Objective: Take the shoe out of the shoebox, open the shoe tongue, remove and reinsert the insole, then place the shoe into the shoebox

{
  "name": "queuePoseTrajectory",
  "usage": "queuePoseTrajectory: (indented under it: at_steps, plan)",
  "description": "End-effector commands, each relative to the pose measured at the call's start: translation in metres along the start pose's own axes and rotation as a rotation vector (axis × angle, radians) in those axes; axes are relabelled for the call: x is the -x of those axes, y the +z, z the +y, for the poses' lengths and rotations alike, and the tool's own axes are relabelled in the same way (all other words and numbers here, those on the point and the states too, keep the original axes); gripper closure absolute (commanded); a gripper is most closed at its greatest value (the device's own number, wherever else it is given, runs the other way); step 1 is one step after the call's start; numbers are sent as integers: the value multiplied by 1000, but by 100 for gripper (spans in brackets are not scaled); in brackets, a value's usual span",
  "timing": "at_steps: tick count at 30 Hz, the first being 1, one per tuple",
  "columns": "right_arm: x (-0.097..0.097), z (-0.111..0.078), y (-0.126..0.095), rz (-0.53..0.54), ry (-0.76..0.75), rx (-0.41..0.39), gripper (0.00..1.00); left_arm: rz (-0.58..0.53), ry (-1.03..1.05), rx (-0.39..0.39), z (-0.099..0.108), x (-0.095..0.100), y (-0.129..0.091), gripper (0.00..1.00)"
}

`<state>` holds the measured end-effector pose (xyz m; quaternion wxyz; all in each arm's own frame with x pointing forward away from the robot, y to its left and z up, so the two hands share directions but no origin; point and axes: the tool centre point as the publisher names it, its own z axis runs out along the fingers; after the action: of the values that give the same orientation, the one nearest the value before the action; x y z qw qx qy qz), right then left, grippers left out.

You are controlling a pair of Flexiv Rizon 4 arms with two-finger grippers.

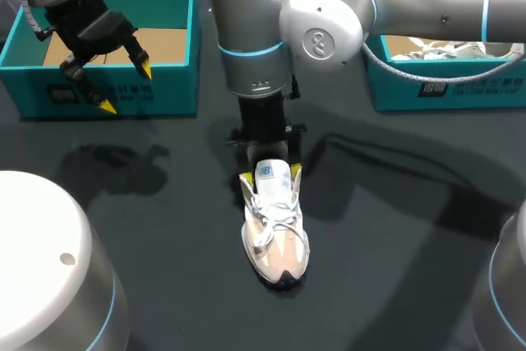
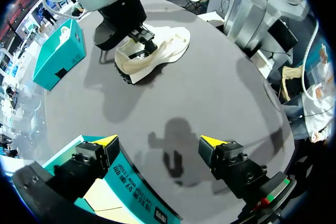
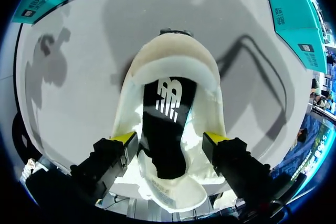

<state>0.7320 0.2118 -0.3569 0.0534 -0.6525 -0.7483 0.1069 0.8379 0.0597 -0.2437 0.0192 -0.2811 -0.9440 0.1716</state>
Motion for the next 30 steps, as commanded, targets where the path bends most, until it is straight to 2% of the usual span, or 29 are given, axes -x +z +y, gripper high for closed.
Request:
queuePoseTrajectory:
  at_steps: [1,7,24,27,30]
  plan:
    - [2,-4,3,11,-1,-1,0,1,1,2,0,0,0,0]
    - [1,-7,1,16,3,0,0,1,1,2,0,0,0,0]
    - [3,-17,-21,-12,-5,90,0,1,1,2,0,0,0,0]
    - [4,-19,-23,-13,-2,94,7,1,1,2,0,0,0,0]
    - [4,-21,-25,-17,4,99,8,1,1,2,0,0,0,0]
